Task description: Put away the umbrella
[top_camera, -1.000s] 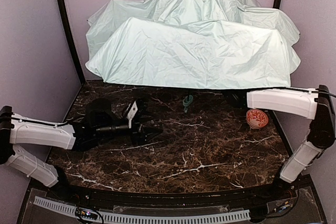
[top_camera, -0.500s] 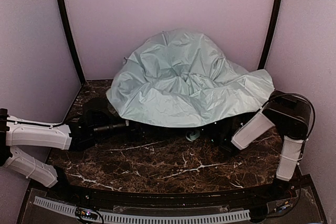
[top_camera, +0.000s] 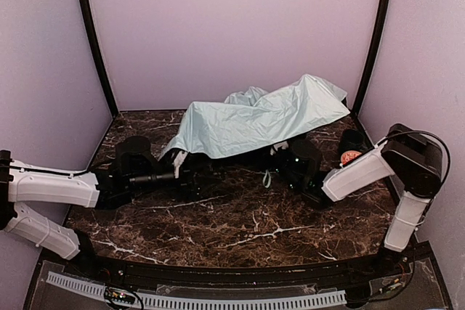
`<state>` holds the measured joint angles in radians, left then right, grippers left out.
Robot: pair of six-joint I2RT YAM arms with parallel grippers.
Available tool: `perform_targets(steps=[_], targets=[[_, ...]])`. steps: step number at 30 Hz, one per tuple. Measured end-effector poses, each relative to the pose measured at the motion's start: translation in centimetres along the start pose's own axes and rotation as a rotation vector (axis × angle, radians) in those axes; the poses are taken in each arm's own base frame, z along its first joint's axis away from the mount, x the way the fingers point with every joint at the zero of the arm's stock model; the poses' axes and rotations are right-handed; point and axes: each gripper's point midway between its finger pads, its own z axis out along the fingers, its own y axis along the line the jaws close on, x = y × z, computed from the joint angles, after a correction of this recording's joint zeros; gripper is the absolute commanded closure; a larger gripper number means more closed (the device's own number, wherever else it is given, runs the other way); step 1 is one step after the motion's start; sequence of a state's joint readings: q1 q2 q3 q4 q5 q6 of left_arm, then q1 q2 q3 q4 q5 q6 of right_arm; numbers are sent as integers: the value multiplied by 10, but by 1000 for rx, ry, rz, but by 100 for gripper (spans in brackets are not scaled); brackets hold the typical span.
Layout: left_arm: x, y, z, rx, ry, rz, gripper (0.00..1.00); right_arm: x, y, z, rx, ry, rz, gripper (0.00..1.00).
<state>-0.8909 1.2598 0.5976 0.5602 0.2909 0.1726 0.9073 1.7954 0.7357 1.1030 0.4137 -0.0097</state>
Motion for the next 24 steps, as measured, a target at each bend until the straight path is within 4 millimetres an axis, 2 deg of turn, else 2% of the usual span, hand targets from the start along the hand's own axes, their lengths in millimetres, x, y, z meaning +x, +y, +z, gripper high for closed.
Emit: perform_targets(steps=[2,5,8,12,15,18,21,24], targets=[[1,-11,1,38,8,9,39,-23,-3,2,-1,-43,17,100],[0,-40,3,137,29,38,39,-53,-15,6,4,-91,41,100],[-11,-68,2,250,32,68,39,-84,-35,9,11,-129,65,100],[-31,-80,-12,310,-11,96,38,-138,-72,7,24,-200,92,100],[-52,-81,-27,310,-69,126,39,-180,-104,3,29,-252,100,100],[-67,-76,-40,264,-117,145,36,-207,-124,-4,-4,-258,75,100],[-82,-59,-58,143,-180,146,33,-220,-129,-12,-64,-213,27,100],[-105,-39,-83,0,-271,139,32,-219,-120,-23,-148,-144,-31,100]])
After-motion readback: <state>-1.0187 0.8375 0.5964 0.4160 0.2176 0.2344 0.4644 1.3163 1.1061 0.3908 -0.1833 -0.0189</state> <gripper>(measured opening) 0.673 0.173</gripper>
